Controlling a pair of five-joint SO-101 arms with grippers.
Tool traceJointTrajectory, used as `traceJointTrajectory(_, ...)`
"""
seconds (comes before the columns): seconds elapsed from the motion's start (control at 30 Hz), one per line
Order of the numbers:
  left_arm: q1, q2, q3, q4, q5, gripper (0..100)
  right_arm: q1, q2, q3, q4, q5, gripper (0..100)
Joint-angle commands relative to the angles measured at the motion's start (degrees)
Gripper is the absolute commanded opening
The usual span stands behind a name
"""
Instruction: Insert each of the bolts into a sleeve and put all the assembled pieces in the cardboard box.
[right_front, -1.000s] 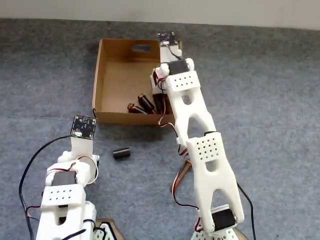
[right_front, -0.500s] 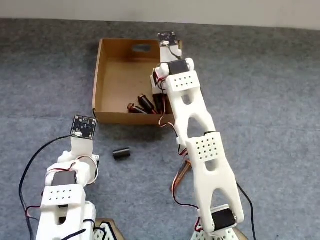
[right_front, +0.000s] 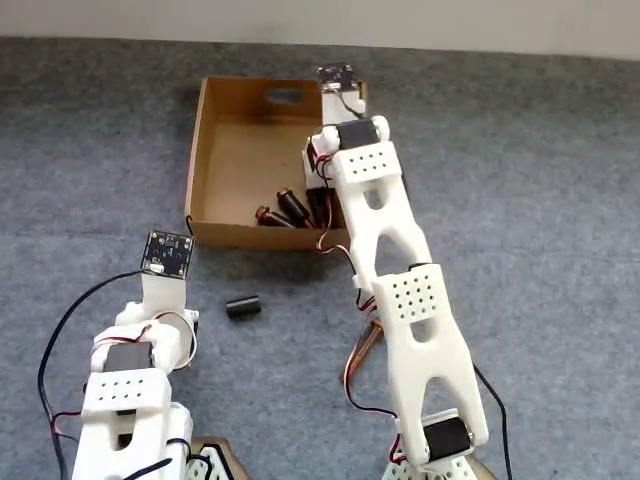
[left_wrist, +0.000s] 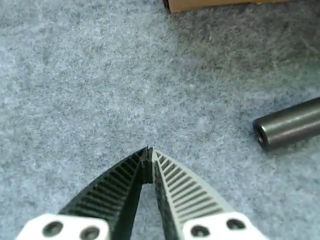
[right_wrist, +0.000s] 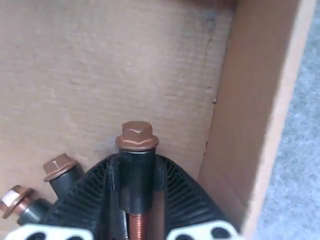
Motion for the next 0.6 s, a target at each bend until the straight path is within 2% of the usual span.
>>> traceJointTrajectory(0.0,0.7,-0.8,-0.3,-0.5,-0.4,2,2.1,-2.3,-2.8,-0.7,-2.5,0.6)
traceJointTrajectory(0.1,0.7,-0.8,-0.3,-0.5,-0.4,2,0.9,-2.4,-4.4,-0.9,-2.4,0.6)
traceJointTrajectory(0.37,0.7,-0.8,-0.3,-0.5,-0.4,2,-2.1,-2.0,-21.3,1.8,-2.4,0.6)
traceJointTrajectory(0.57,0.7,-0.8,-0.3,-0.5,-0.4,2,-9.2,-1.7,-18.6,2.8,-2.5,0.6)
